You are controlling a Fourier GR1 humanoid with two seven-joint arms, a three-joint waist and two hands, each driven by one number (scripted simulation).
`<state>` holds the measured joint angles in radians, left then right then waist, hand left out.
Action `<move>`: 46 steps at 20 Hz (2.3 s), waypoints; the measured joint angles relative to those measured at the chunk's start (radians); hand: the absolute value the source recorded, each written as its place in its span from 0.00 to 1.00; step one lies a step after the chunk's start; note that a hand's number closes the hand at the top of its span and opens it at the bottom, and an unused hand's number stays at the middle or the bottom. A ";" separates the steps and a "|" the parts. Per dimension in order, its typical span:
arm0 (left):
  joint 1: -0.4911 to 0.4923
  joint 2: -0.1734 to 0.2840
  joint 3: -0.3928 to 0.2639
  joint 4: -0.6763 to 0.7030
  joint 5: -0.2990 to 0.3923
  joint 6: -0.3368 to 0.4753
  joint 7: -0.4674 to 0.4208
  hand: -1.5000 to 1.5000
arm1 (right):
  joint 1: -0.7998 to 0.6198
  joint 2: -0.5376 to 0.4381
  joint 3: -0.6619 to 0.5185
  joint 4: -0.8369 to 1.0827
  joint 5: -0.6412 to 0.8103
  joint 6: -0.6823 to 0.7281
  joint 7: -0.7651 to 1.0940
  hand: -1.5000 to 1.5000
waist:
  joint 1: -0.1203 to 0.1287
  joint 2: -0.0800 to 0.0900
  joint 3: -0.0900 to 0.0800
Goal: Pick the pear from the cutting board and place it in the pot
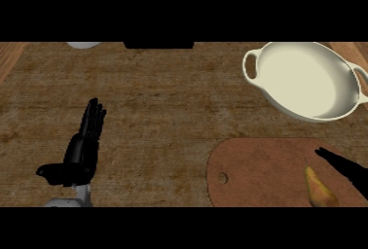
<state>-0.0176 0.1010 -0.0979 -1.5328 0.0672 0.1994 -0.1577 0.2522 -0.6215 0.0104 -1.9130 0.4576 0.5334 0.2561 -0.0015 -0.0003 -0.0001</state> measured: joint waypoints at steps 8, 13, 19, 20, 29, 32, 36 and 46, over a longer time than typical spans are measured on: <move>0.040 -0.005 0.005 -0.076 -0.017 -0.014 0.040 0.50 | -0.051 0.081 0.001 0.117 0.124 -0.001 -0.070 0.00 | 0.002 0.000 0.000; 0.029 -0.024 0.005 -0.077 -0.035 -0.010 0.053 0.50 | -0.030 0.118 0.003 0.128 0.185 -0.006 -0.114 1.00 | 0.000 0.000 0.000; 0.012 -0.022 0.027 -0.038 -0.026 -0.030 0.032 0.50 | -0.070 0.137 0.007 0.194 0.287 -0.151 -0.239 1.00 | 0.000 -0.001 -0.001; 0.006 -0.024 0.030 -0.034 -0.029 -0.029 0.032 0.50 | -0.084 0.143 0.005 0.217 0.301 -0.170 -0.259 1.00 | 0.000 -0.001 -0.002; 0.029 -0.030 0.025 -0.067 -0.039 -0.050 0.041 0.50 | -0.153 0.221 -0.003 0.209 0.388 -0.204 -0.227 1.00 | 0.013 0.001 -0.001; 0.008 -0.038 0.000 -0.063 -0.044 -0.063 0.041 0.50 | -0.310 0.329 0.040 0.281 0.471 -0.232 -0.048 1.00 | 0.065 0.014 -0.001; -0.025 -0.047 -0.028 -0.059 -0.048 -0.080 0.046 0.50 | -0.507 0.443 0.056 0.392 0.575 -0.286 0.155 1.00 | 0.130 0.031 -0.002; -0.047 -0.059 -0.040 -0.041 -0.063 -0.071 0.056 0.50 | -1.009 0.600 0.089 0.719 0.857 -0.538 0.489 1.00 | 0.134 0.029 -0.001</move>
<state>-0.0645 0.0419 -0.1380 -1.5736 0.0042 0.1280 -0.1018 -0.7569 -0.0215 0.0993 -1.1940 1.3142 -0.0046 0.7446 0.1322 0.0282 -0.0014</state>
